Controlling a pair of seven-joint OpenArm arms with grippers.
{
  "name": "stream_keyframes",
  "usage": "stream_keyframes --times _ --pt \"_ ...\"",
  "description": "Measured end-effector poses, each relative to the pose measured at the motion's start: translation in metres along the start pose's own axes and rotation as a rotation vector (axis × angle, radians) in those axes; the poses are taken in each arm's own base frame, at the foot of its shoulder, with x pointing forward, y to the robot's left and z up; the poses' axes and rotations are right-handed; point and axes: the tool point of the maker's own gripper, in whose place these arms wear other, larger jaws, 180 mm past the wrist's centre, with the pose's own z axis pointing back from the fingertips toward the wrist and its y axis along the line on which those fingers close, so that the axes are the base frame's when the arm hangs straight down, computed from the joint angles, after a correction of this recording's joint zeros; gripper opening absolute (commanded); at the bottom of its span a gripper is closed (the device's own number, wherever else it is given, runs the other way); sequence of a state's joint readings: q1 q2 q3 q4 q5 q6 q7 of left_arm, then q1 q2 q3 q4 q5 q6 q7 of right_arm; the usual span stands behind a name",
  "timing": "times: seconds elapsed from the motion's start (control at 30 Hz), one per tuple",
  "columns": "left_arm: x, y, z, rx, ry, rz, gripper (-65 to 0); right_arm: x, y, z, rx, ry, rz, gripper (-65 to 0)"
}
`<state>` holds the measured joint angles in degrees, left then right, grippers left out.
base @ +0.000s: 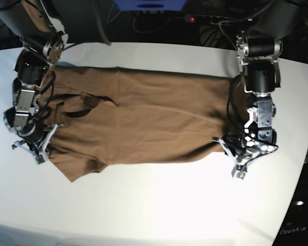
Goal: Fold the T-shirt properly
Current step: 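Lift the side edge with both grippers and fold it over the shirt body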
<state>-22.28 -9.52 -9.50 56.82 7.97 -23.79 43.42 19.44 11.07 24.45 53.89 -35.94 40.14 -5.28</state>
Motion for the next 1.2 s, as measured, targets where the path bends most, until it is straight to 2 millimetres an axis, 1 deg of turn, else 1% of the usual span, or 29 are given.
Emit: stream_keyframes --times 0.1,0.17,0.3,0.37,0.5,0.57,0.63,0.67,0.73,0.83,0.9,0.93,1.0,1.07,1.2 --pt "-0.006 0.000 0.007 0.014 0.028 -0.018 -56.2 -0.002 -0.001 0.018 -0.050 -0.016 0.049 -64.7" --pt "-0.009 0.000 0.008 0.019 0.028 -0.023 -56.2 0.000 0.004 0.030 -0.068 -0.041 0.080 -64.7" --pt "-0.005 0.000 0.012 0.025 0.022 -0.029 -56.2 0.018 0.011 0.046 -0.099 -0.114 0.115 -64.7" --pt "-0.003 0.001 0.014 0.029 0.012 -0.031 -56.2 0.022 0.013 0.054 -0.109 -0.140 0.129 -64.7" --pt "-0.012 -0.002 0.015 0.031 0.018 -0.038 -56.2 0.007 0.014 0.065 -0.123 -0.105 0.154 -64.7" --pt "-0.015 -0.003 0.018 0.033 0.014 -0.047 -56.2 0.008 0.015 0.070 -0.127 -0.121 0.164 -64.7" --pt "-0.012 -0.003 0.024 0.042 -0.008 -0.056 -56.2 0.013 0.016 0.074 -0.127 -0.161 0.171 -64.7" --pt "-0.010 -0.003 0.027 0.047 -0.021 -0.059 -56.2 0.013 0.018 0.076 -0.124 -0.171 0.175 -64.7" --pt "-0.008 -0.002 0.033 0.058 -0.041 -0.069 -56.2 0.004 0.024 0.079 -0.113 -0.163 0.177 -64.7" --pt "-0.010 -0.003 0.039 0.066 -0.052 -0.079 -56.2 -0.014 0.030 0.083 -0.098 -0.127 0.183 -64.7" --pt "-0.009 -0.002 0.042 0.073 -0.057 -0.085 -56.2 -0.013 0.030 0.085 -0.101 -0.132 0.190 -64.7" --pt "-0.009 -0.001 0.043 0.076 -0.054 -0.085 -56.2 -0.010 0.028 0.089 -0.110 -0.147 0.196 -64.7" --pt "-0.006 -0.001 0.046 0.081 -0.058 -0.088 -56.2 -0.005 0.020 0.098 -0.140 -0.173 0.196 -64.7" --pt "-0.002 0.000 0.052 0.090 -0.070 -0.094 -56.2 -0.008 0.015 0.103 -0.158 -0.162 0.206 -64.7" --pt "0.002 -0.002 0.061 0.096 -0.098 -0.106 -56.2 -0.010 0.016 0.108 -0.159 -0.169 0.210 -64.7"
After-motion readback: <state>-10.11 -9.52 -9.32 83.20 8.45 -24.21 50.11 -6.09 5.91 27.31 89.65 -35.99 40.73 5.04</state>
